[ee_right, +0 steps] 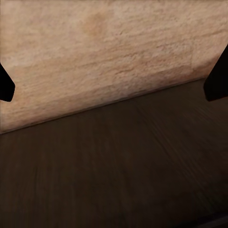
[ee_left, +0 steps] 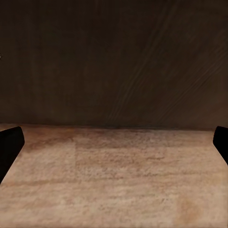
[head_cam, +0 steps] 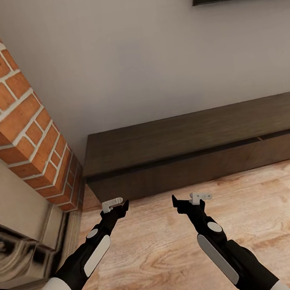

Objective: Place each of the two pumpkins and all three candles from the living room inside a cabinet in the living room (use any cabinet), then make sure every cabinet is closed, and position the cauldron so it is next to a table in the living room.

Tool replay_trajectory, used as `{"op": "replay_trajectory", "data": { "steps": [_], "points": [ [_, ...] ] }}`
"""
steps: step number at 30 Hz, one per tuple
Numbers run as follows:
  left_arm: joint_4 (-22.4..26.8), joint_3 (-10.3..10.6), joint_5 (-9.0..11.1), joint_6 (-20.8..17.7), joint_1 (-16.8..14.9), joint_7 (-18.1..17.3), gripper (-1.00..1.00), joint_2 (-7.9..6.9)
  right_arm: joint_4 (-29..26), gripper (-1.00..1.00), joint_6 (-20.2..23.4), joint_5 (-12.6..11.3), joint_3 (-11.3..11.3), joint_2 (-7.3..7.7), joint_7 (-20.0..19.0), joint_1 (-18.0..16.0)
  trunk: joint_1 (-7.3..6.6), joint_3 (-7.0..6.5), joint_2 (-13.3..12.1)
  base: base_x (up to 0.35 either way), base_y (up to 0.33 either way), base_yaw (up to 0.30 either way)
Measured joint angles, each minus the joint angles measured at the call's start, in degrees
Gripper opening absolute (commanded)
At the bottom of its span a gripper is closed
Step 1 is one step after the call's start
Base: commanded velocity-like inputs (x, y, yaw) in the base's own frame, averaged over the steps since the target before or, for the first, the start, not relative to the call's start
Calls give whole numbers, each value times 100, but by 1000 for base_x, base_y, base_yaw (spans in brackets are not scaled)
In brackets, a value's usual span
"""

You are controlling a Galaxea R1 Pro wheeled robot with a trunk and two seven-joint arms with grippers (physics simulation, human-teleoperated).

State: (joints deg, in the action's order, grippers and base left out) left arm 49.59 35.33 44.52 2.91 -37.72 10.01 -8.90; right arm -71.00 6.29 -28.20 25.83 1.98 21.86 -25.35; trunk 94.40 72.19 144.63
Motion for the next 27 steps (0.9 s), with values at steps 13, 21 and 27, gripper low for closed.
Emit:
{"op": "replay_trajectory", "data": {
  "steps": [13, 21, 27],
  "points": [
    [-1, -11, -1, -2, 0, 6, 100, 1, 0, 100, 0, 0, -3, 2, 4, 0, 0, 0, 0, -24, 15, 0],
    [1, -15, -1, 3, 0, 5, 100, -1, 0, 100, 0, 0, -4, 0, 3, 0, 0, 0, 0, -7, 6, 0],
    [2, -12, -1, 3, 0, 5, 100, -1, 0, 100, 0, 0, -6, 0, 2, 0, 0, 0, 0, 0, 0, 0]
  ]
}}
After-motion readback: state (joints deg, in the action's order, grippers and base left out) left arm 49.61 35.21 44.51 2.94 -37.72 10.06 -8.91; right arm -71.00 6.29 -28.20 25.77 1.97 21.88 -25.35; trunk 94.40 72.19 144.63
